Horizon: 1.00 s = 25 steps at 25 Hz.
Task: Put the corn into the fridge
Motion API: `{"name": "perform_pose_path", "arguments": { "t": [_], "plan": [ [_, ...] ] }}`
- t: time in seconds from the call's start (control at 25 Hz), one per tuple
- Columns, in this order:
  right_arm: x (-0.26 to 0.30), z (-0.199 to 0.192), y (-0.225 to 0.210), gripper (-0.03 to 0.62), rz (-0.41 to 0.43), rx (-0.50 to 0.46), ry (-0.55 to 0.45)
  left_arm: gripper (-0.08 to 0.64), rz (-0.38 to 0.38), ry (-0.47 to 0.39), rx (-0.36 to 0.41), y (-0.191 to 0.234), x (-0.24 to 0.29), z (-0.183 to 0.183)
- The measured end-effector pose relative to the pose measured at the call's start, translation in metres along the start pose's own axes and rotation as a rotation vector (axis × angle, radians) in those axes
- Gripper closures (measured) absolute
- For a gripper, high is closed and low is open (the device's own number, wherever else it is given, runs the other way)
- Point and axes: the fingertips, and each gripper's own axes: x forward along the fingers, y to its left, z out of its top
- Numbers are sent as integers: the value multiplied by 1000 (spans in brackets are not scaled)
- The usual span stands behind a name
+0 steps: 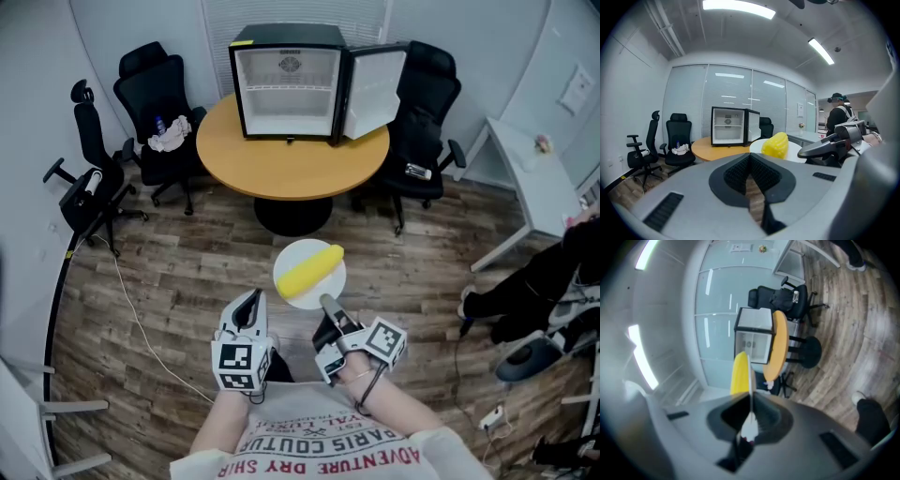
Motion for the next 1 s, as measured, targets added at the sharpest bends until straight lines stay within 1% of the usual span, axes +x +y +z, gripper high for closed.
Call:
{"name": "perform_pose_path", "arguments": {
  "t": [0.2,0.36,0.56,0.76,1.0],
  "plan": [
    [64,7,10,554,5,-4,-31,532,-34,-8,4,52,42,15],
    [115,10,21,554,5,2,-64,532,-54,-38,-10,102,74,35],
    [174,17,26,554,-2,6,-110,532,-96,-56,5,151,113,53],
    [219,25,32,554,1,12,-129,532,-113,-66,13,187,144,66],
    [255,32,29,554,-15,28,-116,532,-105,-57,-8,214,171,66]
  ]
}}
